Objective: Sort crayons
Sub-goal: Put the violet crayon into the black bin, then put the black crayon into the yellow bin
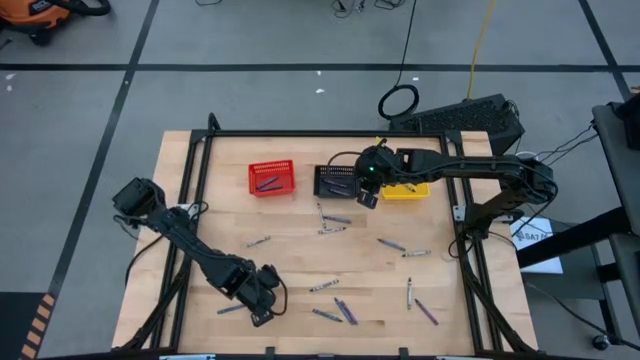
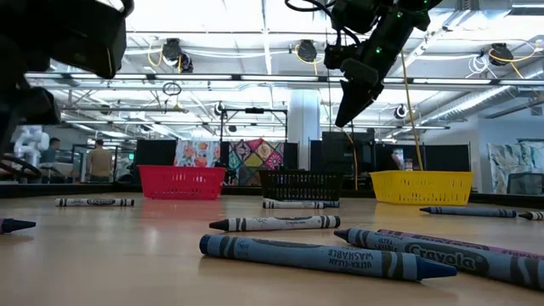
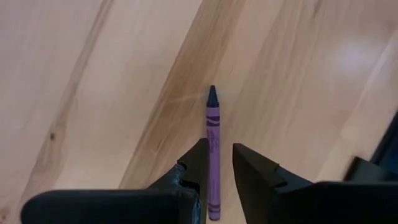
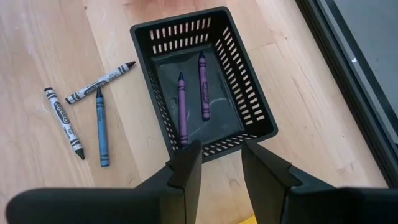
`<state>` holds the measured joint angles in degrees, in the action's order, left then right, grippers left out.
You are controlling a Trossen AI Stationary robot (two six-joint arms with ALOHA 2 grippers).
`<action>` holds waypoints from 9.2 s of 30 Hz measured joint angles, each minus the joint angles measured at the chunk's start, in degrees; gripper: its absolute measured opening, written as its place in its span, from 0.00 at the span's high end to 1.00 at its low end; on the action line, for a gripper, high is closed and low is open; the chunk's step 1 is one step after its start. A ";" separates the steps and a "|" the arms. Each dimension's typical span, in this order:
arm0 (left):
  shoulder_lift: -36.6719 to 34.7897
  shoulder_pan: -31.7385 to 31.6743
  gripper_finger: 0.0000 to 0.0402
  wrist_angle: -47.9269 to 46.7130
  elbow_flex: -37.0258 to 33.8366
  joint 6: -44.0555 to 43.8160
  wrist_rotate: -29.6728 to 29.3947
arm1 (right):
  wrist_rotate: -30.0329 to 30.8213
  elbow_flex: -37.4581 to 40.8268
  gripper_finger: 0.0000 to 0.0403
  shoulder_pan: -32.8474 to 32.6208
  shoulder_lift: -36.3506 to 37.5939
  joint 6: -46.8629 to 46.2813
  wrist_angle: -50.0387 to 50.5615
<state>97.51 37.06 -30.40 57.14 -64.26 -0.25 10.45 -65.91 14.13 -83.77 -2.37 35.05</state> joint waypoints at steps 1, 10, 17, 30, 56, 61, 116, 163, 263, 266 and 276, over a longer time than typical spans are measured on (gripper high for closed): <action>0.57 0.00 0.81 0.61 0.00 0.01 0.00 | 0.01 0.00 0.75 -0.01 0.00 -0.02 0.04; 3.88 0.57 0.81 3.25 0.02 -0.74 0.41 | 0.00 0.00 0.75 -0.02 0.00 -0.01 0.37; 6.96 0.55 0.81 3.13 0.28 -1.52 0.85 | -0.01 0.00 0.75 -0.02 0.00 0.00 0.39; 7.85 0.43 0.81 -9.08 9.15 5.19 -1.87 | -0.01 0.00 0.75 -0.04 0.00 0.00 0.04; 7.66 0.85 0.81 -19.58 11.58 37.42 0.57 | -0.21 0.00 0.75 -0.07 0.00 -1.62 0.39; 7.63 0.87 0.81 -19.42 11.58 42.07 0.17 | -0.21 0.00 0.75 -0.07 0.00 -1.53 0.37; 13.88 0.41 0.89 -13.91 9.57 57.03 -0.87 | -0.20 0.00 0.75 -0.04 -0.02 -1.90 1.07; 1.66 -45.67 0.99 -0.42 12.15 89.00 -8.01 | 0.42 0.02 0.75 2.01 0.92 -2.38 10.61; -11.20 -44.88 0.89 -31.54 19.75 76.58 -6.91 | -16.53 -0.02 0.75 -9.11 -10.33 8.22 -14.49; -11.33 -44.47 0.89 -32.76 18.87 76.53 -6.70 | -16.51 0.00 0.75 -10.09 -13.54 8.24 -14.77; -11.42 -44.17 0.89 -36.31 17.51 75.02 -6.25 | -16.52 0.02 0.75 -12.72 -19.27 8.24 -17.12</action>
<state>86.08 -7.11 -66.71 74.65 10.76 -6.50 -6.08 -65.89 1.41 -103.03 5.87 17.93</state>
